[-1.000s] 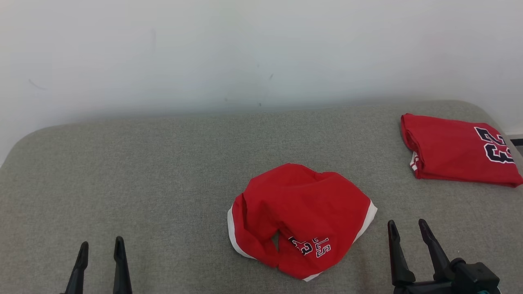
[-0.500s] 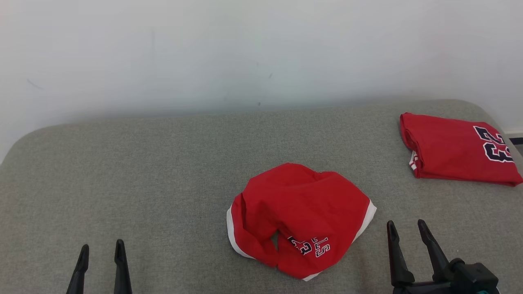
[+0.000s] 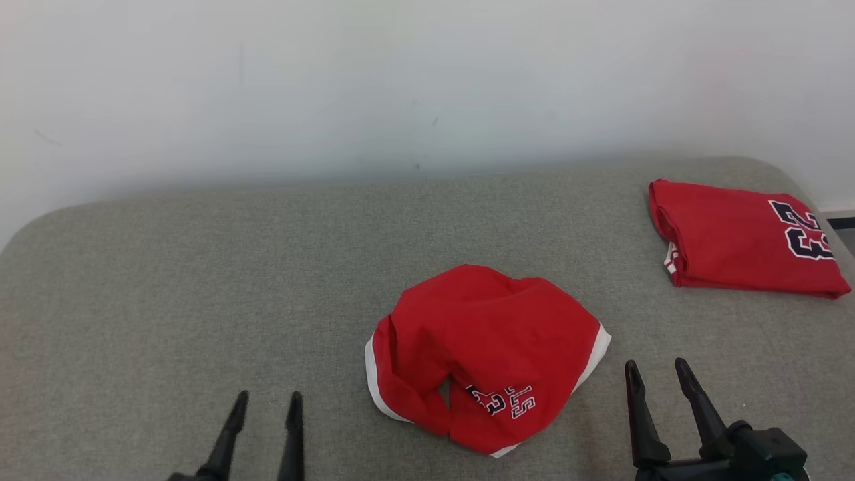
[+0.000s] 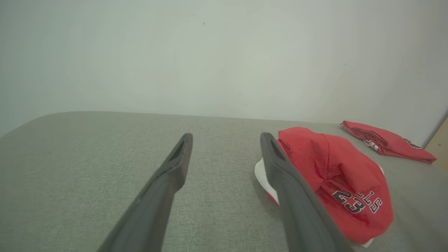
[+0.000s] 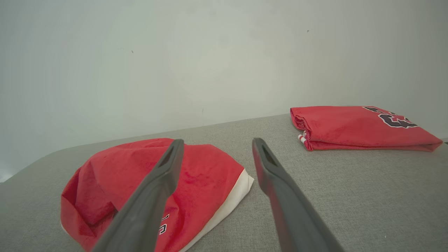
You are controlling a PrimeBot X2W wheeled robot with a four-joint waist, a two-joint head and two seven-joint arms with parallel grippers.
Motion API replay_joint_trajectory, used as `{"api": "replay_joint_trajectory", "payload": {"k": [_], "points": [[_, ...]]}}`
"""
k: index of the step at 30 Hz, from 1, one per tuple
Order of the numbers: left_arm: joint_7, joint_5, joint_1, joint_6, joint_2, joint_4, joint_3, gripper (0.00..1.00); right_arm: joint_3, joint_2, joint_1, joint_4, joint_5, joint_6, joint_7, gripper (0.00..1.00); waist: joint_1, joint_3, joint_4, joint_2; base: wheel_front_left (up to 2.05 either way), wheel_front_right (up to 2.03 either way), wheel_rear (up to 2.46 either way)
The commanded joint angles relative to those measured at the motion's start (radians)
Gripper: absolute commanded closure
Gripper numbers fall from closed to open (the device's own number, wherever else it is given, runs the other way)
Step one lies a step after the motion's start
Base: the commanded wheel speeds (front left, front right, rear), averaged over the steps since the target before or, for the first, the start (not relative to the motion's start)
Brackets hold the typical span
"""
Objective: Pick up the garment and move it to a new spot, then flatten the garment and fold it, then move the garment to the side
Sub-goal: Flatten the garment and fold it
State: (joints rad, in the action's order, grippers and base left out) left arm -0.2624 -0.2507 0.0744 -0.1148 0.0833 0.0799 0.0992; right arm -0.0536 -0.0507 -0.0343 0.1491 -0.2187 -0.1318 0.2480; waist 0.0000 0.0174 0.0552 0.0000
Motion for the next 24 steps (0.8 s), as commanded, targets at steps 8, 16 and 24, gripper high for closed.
{"api": "replay_joint_trajectory", "payload": {"k": [8,16,24], "points": [[-0.003,0.021,-0.120,-0.017,-0.011,0.107,0.225,0.00,-0.019,0.000,0.023,0.004,-0.004,0.003,0.003,0.00,0.0000,-0.042,0.065,0.0000,0.00,0.00,0.00],[-0.003,-0.005,-0.215,-0.015,0.000,0.225,0.353,0.00,-0.026,0.000,0.048,0.014,-0.014,0.003,0.009,0.00,0.0000,-0.096,0.143,0.0000,0.00,0.00,0.00],[-0.003,-0.032,-0.277,-0.015,0.018,0.365,0.407,0.00,-0.031,0.001,0.075,0.020,-0.025,0.003,0.015,0.00,0.0000,-0.143,0.197,0.0000,0.00,0.00,0.00]]}}
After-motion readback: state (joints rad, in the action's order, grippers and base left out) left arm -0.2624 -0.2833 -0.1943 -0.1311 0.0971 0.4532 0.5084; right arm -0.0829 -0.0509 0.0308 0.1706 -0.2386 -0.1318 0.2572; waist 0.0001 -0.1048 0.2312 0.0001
